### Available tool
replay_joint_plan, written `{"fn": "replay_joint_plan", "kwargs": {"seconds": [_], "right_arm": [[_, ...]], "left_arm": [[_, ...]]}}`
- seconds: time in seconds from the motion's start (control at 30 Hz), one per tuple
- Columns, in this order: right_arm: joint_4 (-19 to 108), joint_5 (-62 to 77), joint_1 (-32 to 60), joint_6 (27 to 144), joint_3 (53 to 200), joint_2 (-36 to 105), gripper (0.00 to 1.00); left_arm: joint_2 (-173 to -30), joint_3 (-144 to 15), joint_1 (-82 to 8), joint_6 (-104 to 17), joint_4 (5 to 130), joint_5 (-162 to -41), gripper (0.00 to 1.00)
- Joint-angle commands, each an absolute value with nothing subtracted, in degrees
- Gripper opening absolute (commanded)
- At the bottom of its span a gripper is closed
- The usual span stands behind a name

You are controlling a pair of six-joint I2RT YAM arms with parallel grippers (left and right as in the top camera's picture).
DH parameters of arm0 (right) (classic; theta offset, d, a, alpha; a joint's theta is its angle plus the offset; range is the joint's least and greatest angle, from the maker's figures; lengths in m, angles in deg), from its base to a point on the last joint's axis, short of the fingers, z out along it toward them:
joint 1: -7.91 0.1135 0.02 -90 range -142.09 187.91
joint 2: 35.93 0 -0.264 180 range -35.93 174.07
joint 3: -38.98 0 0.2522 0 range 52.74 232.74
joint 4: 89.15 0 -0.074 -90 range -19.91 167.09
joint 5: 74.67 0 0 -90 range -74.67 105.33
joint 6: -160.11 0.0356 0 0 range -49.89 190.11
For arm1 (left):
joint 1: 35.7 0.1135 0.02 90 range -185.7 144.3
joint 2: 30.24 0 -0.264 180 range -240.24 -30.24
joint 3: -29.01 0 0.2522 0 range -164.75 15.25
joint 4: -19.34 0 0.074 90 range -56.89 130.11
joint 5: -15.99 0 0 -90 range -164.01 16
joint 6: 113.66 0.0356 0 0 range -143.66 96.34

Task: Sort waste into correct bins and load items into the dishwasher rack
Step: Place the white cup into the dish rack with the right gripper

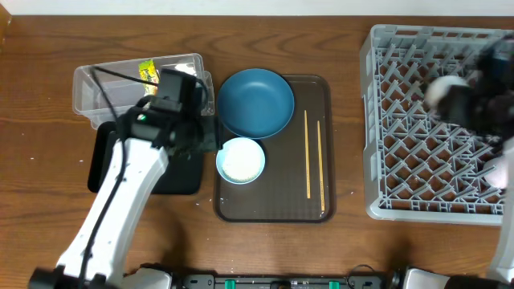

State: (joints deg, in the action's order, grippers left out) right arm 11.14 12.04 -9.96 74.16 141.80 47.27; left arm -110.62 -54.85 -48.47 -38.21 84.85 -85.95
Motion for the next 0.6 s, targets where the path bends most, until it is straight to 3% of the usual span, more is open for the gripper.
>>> {"fn": "replay_joint_plan", "kwargs": {"seconds": [0.0, 0.57], "right_arm": [[12.0, 22.0, -15.7, 80.9, 142.7, 47.1, 0.01], [20.5, 22.4, -34.4, 86.8, 142.7, 59.9, 0.04]], "left_arm": [[-109.0, -55.4, -48.3, -37.0, 85.1, -83.4, 0.62], [-108.9, -55.4, -48.3, -37.0, 86.2, -83.6, 0.62]]}}
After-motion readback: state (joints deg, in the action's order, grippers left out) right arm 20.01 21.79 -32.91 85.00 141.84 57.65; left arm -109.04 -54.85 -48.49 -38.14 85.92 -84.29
